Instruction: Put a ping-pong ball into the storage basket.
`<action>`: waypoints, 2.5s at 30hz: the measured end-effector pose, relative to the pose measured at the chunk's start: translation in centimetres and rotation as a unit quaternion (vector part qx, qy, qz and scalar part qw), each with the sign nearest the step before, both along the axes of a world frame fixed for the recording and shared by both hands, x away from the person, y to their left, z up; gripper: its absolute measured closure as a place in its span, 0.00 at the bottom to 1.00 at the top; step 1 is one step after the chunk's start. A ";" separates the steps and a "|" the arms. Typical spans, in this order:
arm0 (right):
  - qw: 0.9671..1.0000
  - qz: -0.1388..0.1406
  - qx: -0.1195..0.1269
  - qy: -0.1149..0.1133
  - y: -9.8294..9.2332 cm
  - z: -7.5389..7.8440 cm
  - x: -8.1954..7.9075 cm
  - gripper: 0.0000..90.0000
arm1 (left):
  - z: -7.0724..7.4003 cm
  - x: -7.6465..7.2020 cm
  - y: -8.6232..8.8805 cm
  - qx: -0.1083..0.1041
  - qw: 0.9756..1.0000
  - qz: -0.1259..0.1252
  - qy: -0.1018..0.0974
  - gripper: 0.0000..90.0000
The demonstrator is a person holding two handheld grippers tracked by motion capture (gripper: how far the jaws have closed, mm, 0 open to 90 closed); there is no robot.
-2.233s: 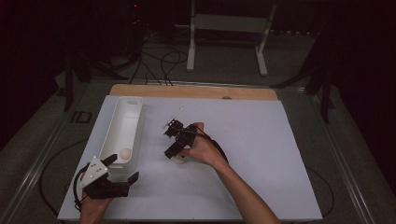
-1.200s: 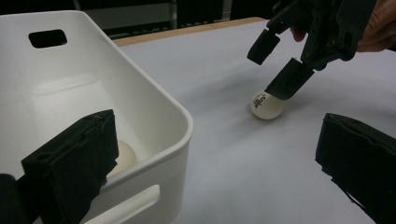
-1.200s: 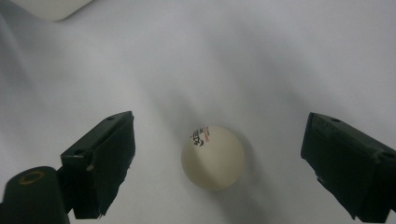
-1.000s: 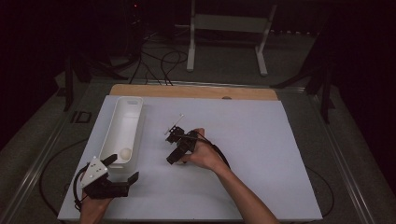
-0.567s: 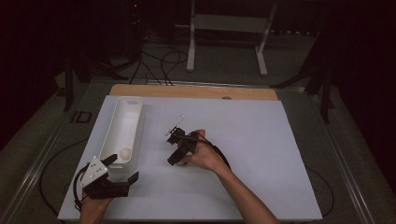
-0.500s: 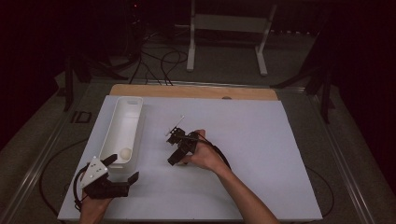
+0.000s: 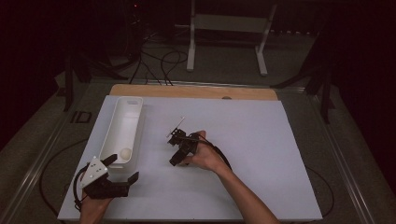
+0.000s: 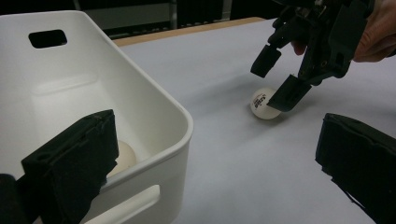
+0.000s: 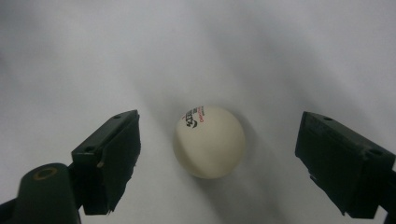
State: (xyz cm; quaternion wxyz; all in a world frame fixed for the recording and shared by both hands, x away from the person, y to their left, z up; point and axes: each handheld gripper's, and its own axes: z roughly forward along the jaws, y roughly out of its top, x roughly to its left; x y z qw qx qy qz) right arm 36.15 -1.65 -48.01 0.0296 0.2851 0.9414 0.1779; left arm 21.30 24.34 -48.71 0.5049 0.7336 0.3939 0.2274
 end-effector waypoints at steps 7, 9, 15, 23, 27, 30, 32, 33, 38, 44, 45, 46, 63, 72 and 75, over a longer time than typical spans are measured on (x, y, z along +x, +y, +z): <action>1.000 -0.003 -0.006 0.005 -0.1 -0.3 0.0 0.18 | 0.0 0.0 0.0 0.000 1.000 0.000 0.000 0.00; 1.000 0.000 -0.007 0.004 -0.1 -0.4 0.0 0.19 | 0.0 0.0 0.0 0.000 1.000 0.000 0.000 0.00; 1.000 -0.001 -0.012 0.006 -0.2 -0.6 0.0 0.23 | 0.0 0.0 0.0 0.000 1.000 0.000 0.000 0.00; 1.000 0.012 -0.020 0.012 0.1 -1.0 -0.2 0.31 | 0.0 0.0 0.0 0.001 1.000 0.000 -0.001 0.00; 1.000 0.013 -0.024 0.013 0.1 -1.1 -0.2 0.36 | 0.0 0.0 0.0 0.001 1.000 0.000 -0.001 0.00; 0.999 0.012 -0.029 0.013 0.1 -1.2 -0.2 0.40 | 0.0 0.0 0.0 0.001 1.000 0.000 -0.001 0.00; 0.999 0.013 -0.032 0.013 0.1 -1.2 -0.2 0.43 | 0.0 0.0 0.0 0.001 1.000 0.000 -0.001 0.00; 0.999 0.013 -0.032 0.013 0.1 -1.2 -0.2 0.43 | 0.0 0.0 0.0 0.001 1.000 0.000 -0.001 0.00; 0.999 0.016 -0.037 0.011 0.3 -1.5 -0.2 0.53 | 0.0 0.0 0.0 0.001 1.000 0.000 -0.001 0.00; 0.999 0.020 -0.040 0.010 0.4 -1.5 -0.2 0.56 | 0.0 0.0 0.0 0.001 1.000 0.000 -0.001 0.00; 0.999 0.020 -0.040 0.010 0.4 -1.5 -0.2 0.56 | 0.0 0.0 0.0 0.001 1.000 0.000 -0.001 0.00; 0.999 0.021 -0.042 0.008 0.4 -1.4 -0.3 0.56 | 0.0 0.0 0.0 0.001 1.000 0.000 -0.001 0.00; 0.999 0.027 -0.024 -0.011 0.7 1.0 -0.6 0.56 | 0.0 0.0 0.0 0.001 1.000 0.000 -0.001 0.00; 0.999 0.025 -0.018 -0.013 1.0 1.8 -0.5 0.56 | 0.0 0.0 0.0 0.001 1.000 0.000 -0.001 0.00; 0.999 0.024 -0.017 -0.014 1.1 2.0 -0.5 0.56 | 0.0 0.0 0.0 0.001 1.000 0.000 -0.001 0.00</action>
